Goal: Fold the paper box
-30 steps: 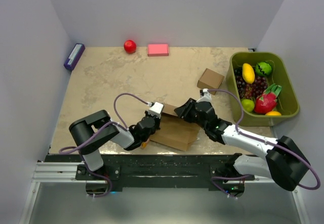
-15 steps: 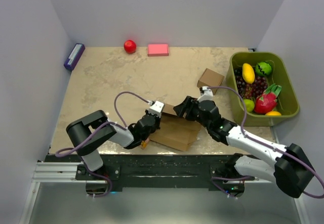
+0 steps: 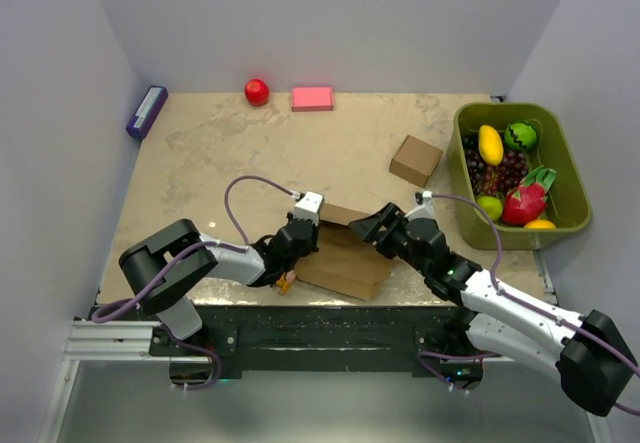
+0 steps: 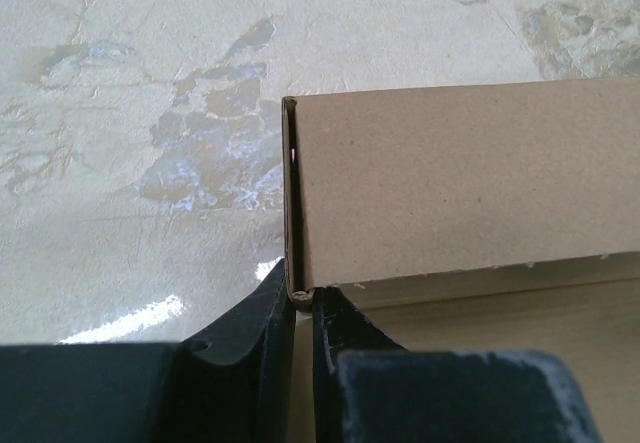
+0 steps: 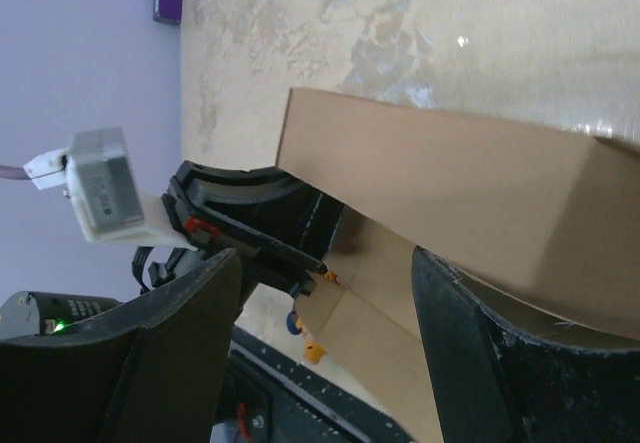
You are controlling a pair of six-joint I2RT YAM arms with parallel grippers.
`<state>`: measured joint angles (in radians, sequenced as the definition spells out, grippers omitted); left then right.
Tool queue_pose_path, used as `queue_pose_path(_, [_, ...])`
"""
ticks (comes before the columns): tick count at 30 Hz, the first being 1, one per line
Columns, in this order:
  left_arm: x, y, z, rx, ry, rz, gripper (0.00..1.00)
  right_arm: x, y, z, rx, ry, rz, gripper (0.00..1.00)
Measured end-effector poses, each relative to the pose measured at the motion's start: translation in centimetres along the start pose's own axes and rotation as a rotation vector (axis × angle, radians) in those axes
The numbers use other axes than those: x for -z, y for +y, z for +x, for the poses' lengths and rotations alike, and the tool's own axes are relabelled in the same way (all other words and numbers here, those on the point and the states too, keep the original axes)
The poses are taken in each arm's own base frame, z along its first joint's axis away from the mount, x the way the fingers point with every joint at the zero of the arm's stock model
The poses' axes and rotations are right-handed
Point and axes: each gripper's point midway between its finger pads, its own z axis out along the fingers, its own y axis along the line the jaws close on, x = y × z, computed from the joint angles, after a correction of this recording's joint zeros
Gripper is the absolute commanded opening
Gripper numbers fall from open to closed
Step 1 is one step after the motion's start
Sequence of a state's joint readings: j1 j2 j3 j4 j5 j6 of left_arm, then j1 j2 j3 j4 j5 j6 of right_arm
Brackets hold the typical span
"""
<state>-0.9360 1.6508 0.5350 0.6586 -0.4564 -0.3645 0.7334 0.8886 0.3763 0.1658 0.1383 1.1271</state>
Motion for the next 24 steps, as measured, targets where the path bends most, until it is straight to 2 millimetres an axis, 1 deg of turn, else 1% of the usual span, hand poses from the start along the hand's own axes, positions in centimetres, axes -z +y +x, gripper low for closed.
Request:
queue_pose_path(2, [0.0,0.0,0.0,0.012,0.006,-0.007,0.00,0.0,-0.6,0.4,-0.060,0.003,0.008,0.71])
queue_pose_path(4, [-0.1,0.0,-0.1,0.017,0.009,-0.012,0.00,0.0,-0.6,0.4,-0.123,-0.006,0.005,0.71])
queue_pose_path(8, [-0.1,0.0,-0.1,0.035,0.010,-0.018,0.00,0.2,-0.1,-0.8,-0.230,-0.071,-0.029,0.70])
queue_pose_path(10, [-0.1,0.0,-0.1,0.038,0.010,-0.019,0.00,0.1,-0.5,-1.1,-0.273,-0.103,-0.027,0.61])
queue_pose_path(12, [-0.1,0.0,-0.1,0.041,0.009,-0.020,0.00,-0.1,-1.3,-1.3,-0.293,-0.129,-0.007,0.54])
queue_pose_path(18, [-0.2,-0.1,-0.1,0.065,0.005,-0.018,0.00,-0.9,-2.7,-2.2,-0.318,-0.202,0.047,0.50])
queue_pose_path(23, [-0.2,-0.2,-0.1,0.079,0.000,-0.017,0.00,-1.6,-3.0,-2.9,-0.330,-0.242,0.071,0.47])
queue_pose_path(24, [-0.2,-0.2,-0.1,0.083,-0.001,-0.017,0.00,-1.7,-3.0,-2.9,-0.333,-0.246,0.074,0.43])
